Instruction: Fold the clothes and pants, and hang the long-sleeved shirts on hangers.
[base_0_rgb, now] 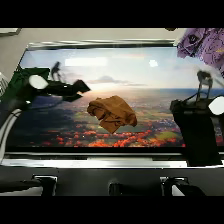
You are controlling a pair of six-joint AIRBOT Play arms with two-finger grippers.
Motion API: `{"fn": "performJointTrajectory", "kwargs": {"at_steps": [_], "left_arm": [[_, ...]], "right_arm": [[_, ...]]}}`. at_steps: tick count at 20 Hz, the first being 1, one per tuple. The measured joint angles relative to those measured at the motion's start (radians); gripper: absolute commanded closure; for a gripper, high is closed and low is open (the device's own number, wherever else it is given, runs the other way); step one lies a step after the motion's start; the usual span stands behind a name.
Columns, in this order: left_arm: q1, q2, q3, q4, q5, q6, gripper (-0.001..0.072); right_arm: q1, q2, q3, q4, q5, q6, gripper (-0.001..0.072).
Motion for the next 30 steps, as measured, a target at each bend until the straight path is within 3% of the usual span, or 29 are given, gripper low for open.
{"fn": "performJointTrajectory", "kwargs": {"at_steps": [4, 12, 13, 14, 15, 16, 21, 23, 26, 30], "left_arm": [[0.168, 0.012, 0.0, -0.002, -0.083, 0.042, 0.0031], [0.275, 0.015, 0.0, -0.005, -0.13, 0.058, 0.0031], [0.278, 0.015, 0.0, -0.006, -0.138, 0.058, 0.0031], [0.28, 0.015, 0.0, -0.006, -0.143, 0.059, 0.0031], [0.282, 0.013, 0.0, -0.007, -0.15, 0.061, 0.0031], [0.282, 0.008, -0.002, -0.007, -0.156, 0.063, 0.0032], [0.263, -0.03, -0.091, -0.071, -0.137, 0.156, 0.0043], [0.239, -0.053, -0.153, -0.145, -0.107, 0.226, 0.0117], [0.186, -0.106, -0.214, -0.241, -0.073, 0.317, 0.0116], [0.113, -0.174, -0.24, -0.316, -0.024, 0.371, 0.0116]], "right_arm": [[-0.072, -0.172, -0.101, 0.392, 0.001, -0.217, 0.0211], [0.113, -0.463, -0.142, 0.689, -0.114, -0.427, 0.022], [0.132, -0.483, -0.142, 0.711, -0.127, -0.438, 0.027], [0.149, -0.499, -0.143, 0.731, -0.139, -0.449, 0.0412], [0.162, -0.51, -0.143, 0.747, -0.148, -0.458, 0.0621], [0.171, -0.517, -0.143, 0.76, -0.156, -0.465, 0.0684], [0.189, -0.493, -0.143, 0.785, -0.168, -0.498, 0.0685], [0.191, -0.466, -0.142, 0.789, -0.169, -0.5, 0.0685], [0.193, -0.432, -0.142, 0.781, -0.169, -0.476, 0.0684], [0.193, -0.399, -0.142, 0.751, -0.157, -0.441, 0.0685]]}}
